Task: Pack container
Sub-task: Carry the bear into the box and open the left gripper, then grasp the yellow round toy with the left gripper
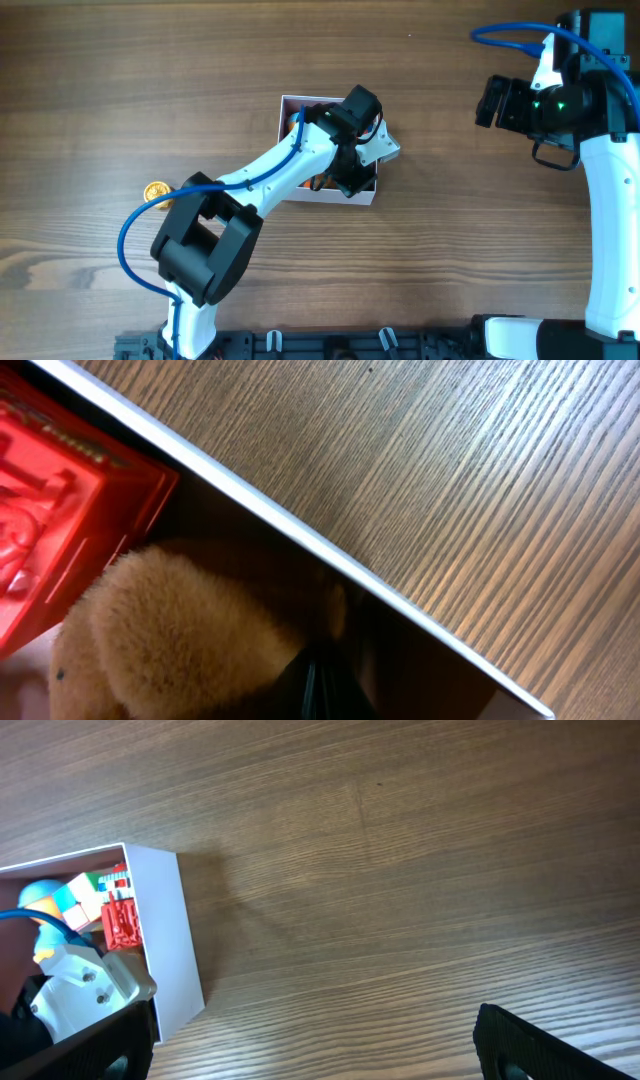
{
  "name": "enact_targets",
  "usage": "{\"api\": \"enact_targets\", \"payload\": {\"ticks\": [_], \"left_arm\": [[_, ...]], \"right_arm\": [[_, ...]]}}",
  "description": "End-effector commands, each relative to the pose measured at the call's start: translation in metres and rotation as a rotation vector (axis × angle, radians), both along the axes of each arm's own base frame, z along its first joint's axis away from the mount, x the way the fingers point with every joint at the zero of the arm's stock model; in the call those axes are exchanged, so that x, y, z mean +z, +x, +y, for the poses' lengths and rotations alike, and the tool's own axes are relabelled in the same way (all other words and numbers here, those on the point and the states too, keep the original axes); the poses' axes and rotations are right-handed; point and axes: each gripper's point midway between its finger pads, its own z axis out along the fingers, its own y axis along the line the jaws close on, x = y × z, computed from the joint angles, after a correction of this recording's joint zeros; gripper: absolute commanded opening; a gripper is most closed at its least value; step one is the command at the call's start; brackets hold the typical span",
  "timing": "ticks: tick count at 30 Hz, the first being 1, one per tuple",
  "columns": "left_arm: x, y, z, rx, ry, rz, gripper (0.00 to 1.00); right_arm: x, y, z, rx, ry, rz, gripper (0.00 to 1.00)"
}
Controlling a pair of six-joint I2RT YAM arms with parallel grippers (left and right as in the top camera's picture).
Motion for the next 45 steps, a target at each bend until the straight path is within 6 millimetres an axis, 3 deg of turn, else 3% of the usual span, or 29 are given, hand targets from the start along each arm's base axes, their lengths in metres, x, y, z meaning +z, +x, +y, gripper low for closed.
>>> {"api": "enact_targets", "payload": {"ticks": [1,4,7,10,11,12,14,15,16,19,20,21,23,26,30,33,35,41,45], "left_arm": [[-0.013,0.007,0.014,0.030,0.074,-0.011,0.04],[0.005,0.006,0.016,0.031,0.065,-0.035,0.04],[0.064,0.011,0.016,0.040,-0.017,-0.155,0.08],[0.114,0.011,0.022,0.054,-0.075,-0.266,0.33],[0.124,0.010,0.023,0.057,-0.086,-0.284,0.36],[0.129,0.009,0.028,0.063,-0.079,-0.300,0.36],[0.132,0.011,0.044,0.088,-0.009,-0.331,0.26],[0.134,0.018,0.061,0.180,0.062,-0.366,0.27],[0.138,0.025,0.075,0.262,0.099,-0.397,0.36],[0.180,0.042,0.133,0.524,0.072,-0.470,0.66],[0.196,0.045,0.161,0.631,0.055,-0.484,0.88],[0.207,0.046,0.192,0.755,0.045,-0.485,1.00],[0.214,0.037,0.282,1.129,0.071,-0.424,1.00],[0.190,0.012,0.360,1.561,0.076,-0.239,1.00],[0.146,-0.010,0.410,1.889,0.075,-0.116,1.00],[0.103,-0.013,0.416,1.880,0.089,-0.067,1.00],[0.071,-0.003,0.403,1.769,0.048,-0.020,1.00],[0.007,0.008,0.404,1.742,0.126,0.110,1.00],[-0.036,0.004,0.403,1.732,0.194,0.222,1.00]], "right_arm": [[-0.005,-0.001,0.001,0.011,0.008,0.016,1.00],[-0.004,0.000,0.001,0.011,0.008,0.014,1.00],[-0.004,0.000,0.001,0.012,0.008,0.014,1.00],[-0.005,-0.001,0.001,0.011,0.008,0.017,1.00],[-0.005,-0.001,0.001,0.011,0.008,0.017,1.00],[-0.005,-0.001,0.001,0.011,0.008,0.017,1.00],[-0.005,-0.001,0.001,0.011,0.008,0.017,1.00],[-0.005,-0.001,0.001,0.012,0.008,0.017,1.00],[-0.004,0.000,0.001,0.012,0.007,0.014,1.00],[-0.004,0.000,0.001,0.015,0.006,0.013,1.00],[-0.004,0.000,0.001,0.018,0.005,0.013,1.00],[-0.004,0.000,0.001,0.018,0.005,0.013,1.00],[-0.004,0.000,0.001,0.018,0.005,0.012,1.00],[-0.004,0.000,0.001,0.019,0.005,0.013,1.00],[-0.004,0.000,0.001,0.022,0.004,0.013,1.00],[-0.004,0.000,0.001,0.022,0.004,0.013,1.00],[-0.004,0.000,0.001,0.021,0.004,0.013,1.00],[-0.004,0.000,0.001,0.025,0.003,0.014,1.00],[-0.004,0.000,0.001,0.026,0.002,0.013,1.00]]}}
